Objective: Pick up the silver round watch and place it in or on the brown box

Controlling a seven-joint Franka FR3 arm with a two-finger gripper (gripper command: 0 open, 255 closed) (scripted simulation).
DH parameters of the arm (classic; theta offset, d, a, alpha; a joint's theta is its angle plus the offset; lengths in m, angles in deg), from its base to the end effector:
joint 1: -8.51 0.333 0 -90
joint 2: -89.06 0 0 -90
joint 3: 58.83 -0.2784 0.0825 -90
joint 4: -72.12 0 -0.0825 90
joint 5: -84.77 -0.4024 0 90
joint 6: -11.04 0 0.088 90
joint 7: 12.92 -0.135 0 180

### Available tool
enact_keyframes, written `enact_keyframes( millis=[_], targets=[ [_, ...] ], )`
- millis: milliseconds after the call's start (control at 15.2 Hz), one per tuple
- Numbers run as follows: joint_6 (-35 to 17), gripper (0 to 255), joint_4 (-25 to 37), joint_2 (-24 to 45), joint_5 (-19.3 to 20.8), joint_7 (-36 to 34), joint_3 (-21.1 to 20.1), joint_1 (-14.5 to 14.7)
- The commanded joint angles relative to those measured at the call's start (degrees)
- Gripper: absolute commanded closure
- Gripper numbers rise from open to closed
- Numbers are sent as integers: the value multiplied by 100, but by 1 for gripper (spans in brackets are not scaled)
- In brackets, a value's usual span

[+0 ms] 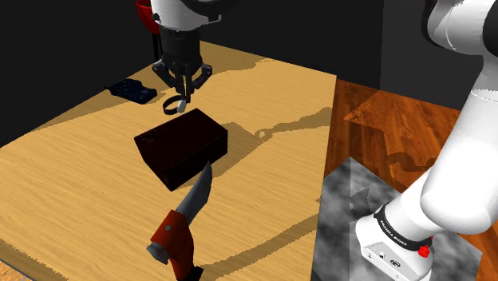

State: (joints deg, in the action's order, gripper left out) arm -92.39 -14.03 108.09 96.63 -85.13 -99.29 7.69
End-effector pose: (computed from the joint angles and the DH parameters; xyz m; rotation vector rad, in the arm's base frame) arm 0.5463 0.3658 0.4503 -2.9755 0.8517 -0.0298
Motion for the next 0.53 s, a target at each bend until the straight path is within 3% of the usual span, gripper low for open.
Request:
enact_keyframes(
  millis=[0, 462],
  targets=[
    [-139, 255, -121, 23, 20, -16, 10, -4],
    [-652, 255, -597, 78, 78, -61, 45, -39]
  ],
)
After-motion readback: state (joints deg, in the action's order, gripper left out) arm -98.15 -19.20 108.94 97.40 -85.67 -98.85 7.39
